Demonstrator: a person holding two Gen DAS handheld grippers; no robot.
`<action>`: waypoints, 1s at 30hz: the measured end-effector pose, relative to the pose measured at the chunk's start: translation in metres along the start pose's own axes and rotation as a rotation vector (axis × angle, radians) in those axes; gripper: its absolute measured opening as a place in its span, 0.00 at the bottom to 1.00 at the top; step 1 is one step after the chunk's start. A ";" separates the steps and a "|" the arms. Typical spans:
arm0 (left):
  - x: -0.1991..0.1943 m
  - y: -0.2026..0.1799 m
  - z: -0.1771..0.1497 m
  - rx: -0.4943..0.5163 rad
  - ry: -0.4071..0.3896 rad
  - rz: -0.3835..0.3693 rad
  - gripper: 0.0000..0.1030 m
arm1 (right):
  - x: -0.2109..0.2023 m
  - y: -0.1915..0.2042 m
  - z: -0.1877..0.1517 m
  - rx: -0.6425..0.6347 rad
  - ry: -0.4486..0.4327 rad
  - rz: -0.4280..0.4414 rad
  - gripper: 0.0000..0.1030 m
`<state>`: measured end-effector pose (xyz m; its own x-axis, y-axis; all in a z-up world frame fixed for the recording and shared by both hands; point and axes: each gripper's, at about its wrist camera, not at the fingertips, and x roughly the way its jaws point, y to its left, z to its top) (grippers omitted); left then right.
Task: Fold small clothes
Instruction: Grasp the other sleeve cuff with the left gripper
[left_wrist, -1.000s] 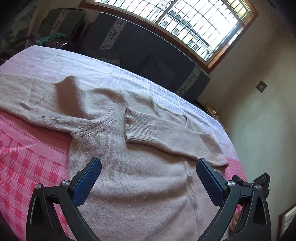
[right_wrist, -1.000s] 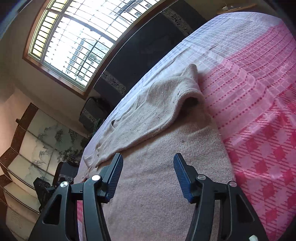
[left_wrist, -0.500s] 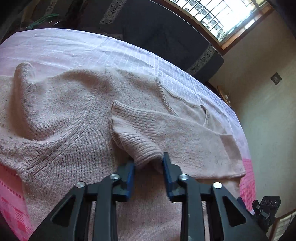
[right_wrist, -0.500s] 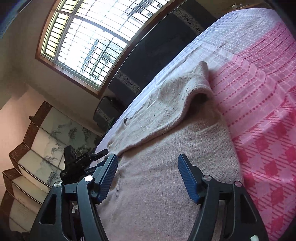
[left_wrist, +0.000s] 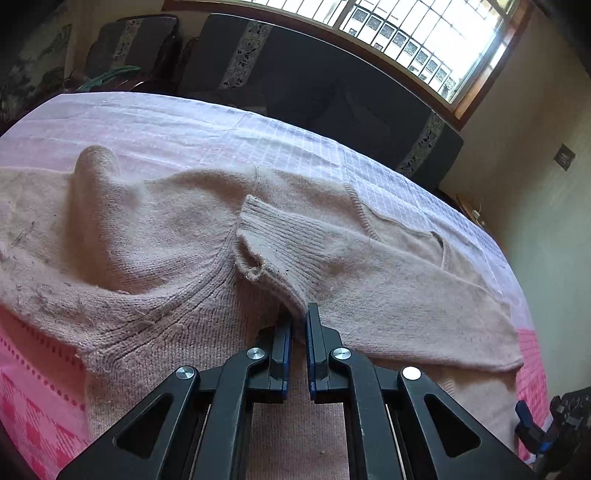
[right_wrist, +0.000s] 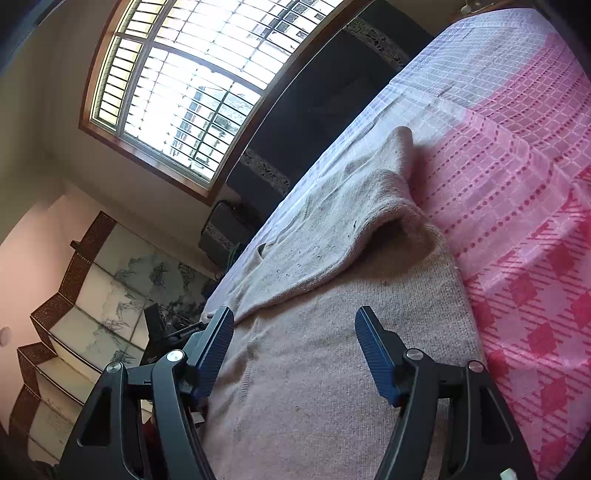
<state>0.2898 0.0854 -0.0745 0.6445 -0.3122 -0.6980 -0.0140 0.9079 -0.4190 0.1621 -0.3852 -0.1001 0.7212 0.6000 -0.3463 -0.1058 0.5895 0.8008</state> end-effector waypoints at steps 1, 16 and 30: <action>-0.001 0.000 0.001 -0.004 -0.010 -0.003 0.08 | 0.000 0.000 0.000 0.001 -0.001 0.000 0.64; -0.004 0.013 -0.002 -0.058 -0.012 -0.031 0.13 | 0.035 0.027 0.088 -0.247 0.087 -0.268 0.36; -0.004 0.013 -0.003 -0.062 -0.013 -0.034 0.13 | 0.052 -0.006 0.103 -0.256 0.218 -0.373 0.12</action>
<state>0.2848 0.0979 -0.0790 0.6552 -0.3386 -0.6753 -0.0392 0.8775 -0.4780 0.2708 -0.4131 -0.0731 0.5850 0.4064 -0.7019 -0.0529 0.8827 0.4670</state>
